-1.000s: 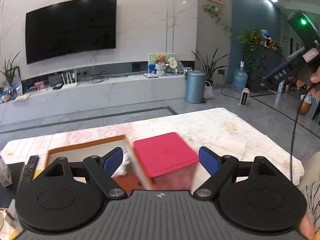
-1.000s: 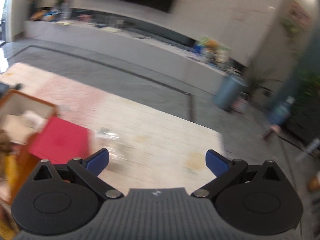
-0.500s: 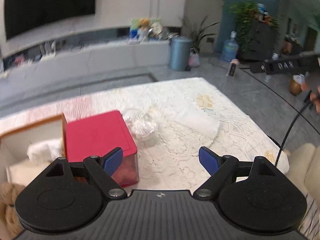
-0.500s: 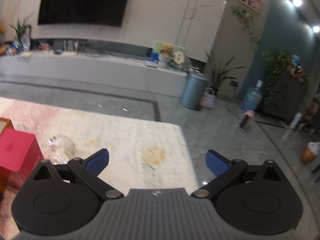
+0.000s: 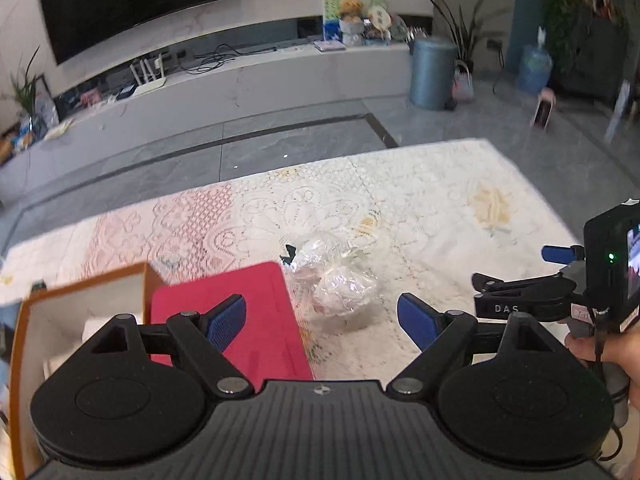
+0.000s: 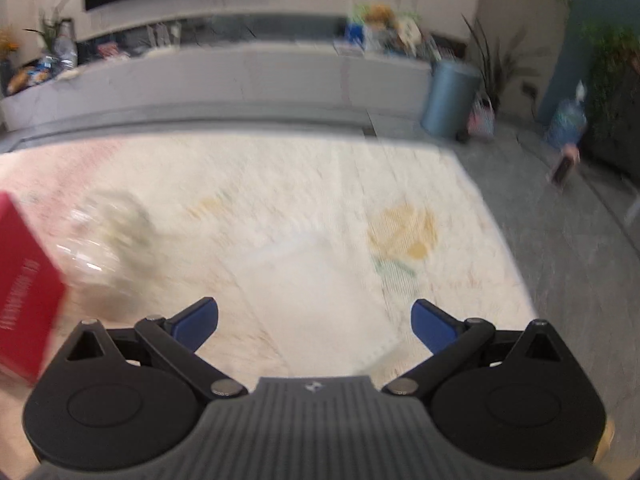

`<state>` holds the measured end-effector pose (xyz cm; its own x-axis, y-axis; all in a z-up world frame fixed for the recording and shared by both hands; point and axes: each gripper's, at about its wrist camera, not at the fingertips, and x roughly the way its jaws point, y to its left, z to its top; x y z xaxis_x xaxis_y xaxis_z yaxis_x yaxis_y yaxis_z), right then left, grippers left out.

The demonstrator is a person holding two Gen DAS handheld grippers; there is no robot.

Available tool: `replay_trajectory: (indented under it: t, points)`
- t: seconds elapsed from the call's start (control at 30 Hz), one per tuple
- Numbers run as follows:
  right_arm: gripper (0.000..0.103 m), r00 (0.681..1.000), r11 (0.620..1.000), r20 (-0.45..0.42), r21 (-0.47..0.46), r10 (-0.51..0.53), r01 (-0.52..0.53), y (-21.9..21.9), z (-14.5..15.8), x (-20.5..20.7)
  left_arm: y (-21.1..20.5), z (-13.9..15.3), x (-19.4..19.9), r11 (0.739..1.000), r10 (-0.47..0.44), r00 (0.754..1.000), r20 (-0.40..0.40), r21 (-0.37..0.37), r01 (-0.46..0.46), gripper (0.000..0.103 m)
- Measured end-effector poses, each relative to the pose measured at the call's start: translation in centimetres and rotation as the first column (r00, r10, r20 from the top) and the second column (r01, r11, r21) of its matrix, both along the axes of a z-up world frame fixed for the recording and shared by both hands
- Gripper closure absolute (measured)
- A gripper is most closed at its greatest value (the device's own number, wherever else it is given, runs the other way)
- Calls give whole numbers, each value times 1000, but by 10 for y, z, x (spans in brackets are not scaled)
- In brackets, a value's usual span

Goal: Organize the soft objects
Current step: 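Move both tools back toward the white tissue sheet and clear plastic bag, then grasp the white tissue sheet with the right tool while the left tool grasps the clear plastic bag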

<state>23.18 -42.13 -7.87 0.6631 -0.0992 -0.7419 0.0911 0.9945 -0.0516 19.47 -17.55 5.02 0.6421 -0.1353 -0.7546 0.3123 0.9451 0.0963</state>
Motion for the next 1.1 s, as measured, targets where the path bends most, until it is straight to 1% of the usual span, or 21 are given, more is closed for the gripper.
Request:
replay_trajectory:
  t: [0.07, 0.1, 0.17, 0.23, 0.3, 0.33, 0.4, 0.43, 0.47, 0.5, 0.6, 0.7, 0.77, 0.8, 0.87, 0.9, 0.93, 0.97, 1.0, 1.07, 1.1]
  points:
    - [2, 1000, 999, -20, 52, 8, -7, -15, -16, 9, -10, -5, 10, 1000, 12, 1000, 1, 17, -12, 3]
    - [2, 1000, 998, -6, 55, 7, -6, -19, -21, 12, -13, -7, 14, 1000, 17, 1000, -4, 16, -17, 3]
    - [2, 998, 1000, 54, 18, 12, -13, -25, -30, 16, -19, -11, 21, 1000, 1, 1000, -30, 19, -1, 4]
    - [2, 997, 998, 68, 41, 38, -40, -29, -37, 21, -22, -15, 22, 999, -24, 999, -48, 41, 26, 5]
    - [2, 996, 995, 64, 78, 59, -64, -29, -42, 26, -22, -16, 24, 997, -19, 999, -38, 69, 22, 5]
    - [2, 996, 994, 57, 79, 67, -72, -28, -44, 28, -21, -16, 25, 997, -3, 999, -36, 82, 6, 5]
    - [2, 997, 996, 18, 40, 75, -75, -22, -53, 31, -18, -15, 27, 995, 19, 999, -38, 103, -15, 6]
    - [3, 997, 997, -9, 15, 76, -76, -20, -60, 33, -17, -14, 27, 994, 25, 999, -34, 107, -21, 6]
    - [3, 997, 996, 24, 37, 75, -76, -23, -62, 29, -16, -13, 26, 994, 25, 999, -29, 108, -22, 7]
    - [2, 997, 995, 13, 62, 76, -76, -26, -64, 30, -14, -11, 25, 994, 23, 999, -25, 107, -20, 7]
    - [6, 999, 997, -1, 63, 36, -36, -31, -61, 28, -10, -7, 19, 995, 30, 999, -23, 93, -28, 7]
    - [20, 999, 998, 16, 58, 34, -35, -31, -57, 25, -8, -5, 16, 995, 41, 999, -33, 93, -38, 6]
    - [41, 998, 997, 34, 51, 56, -57, -30, -53, 21, -8, -4, 12, 993, 43, 999, -29, 111, -39, 7]
    - [47, 998, 997, 33, 51, 59, -61, -29, -51, 19, -8, -3, 9, 992, 40, 999, -19, 121, -37, 7]
    - [74, 998, 997, 30, 47, 57, -58, -29, -48, 15, -8, -2, 2, 988, 33, 999, 5, 148, -33, 7]
    - [81, 998, 998, 33, 43, 52, -53, -29, -47, 13, -8, -2, -1, 986, 29, 1000, 12, 164, -30, 7]
    - [94, 998, 998, 35, 47, 43, -44, -31, -47, 11, -8, -1, -4, 983, 22, 1000, 19, 180, -25, 7]
    - [97, 999, 998, 36, 60, 20, -22, -35, -46, 10, -9, 0, -8, 981, 15, 1000, 25, 194, -19, 7]
    - [98, 999, 996, 38, 91, -7, 3, -39, -46, 10, -9, 1, -11, 978, 10, 999, 30, 206, -16, 7]
    - [101, 998, 988, 42, 148, -53, 46, -47, -44, 7, -8, 4, -16, 976, 16, 999, 41, 217, -24, 7]
    - [102, 997, 988, 51, 149, -59, 50, -47, -43, 6, -6, 6, -19, 977, 22, 999, 47, 212, -31, 7]
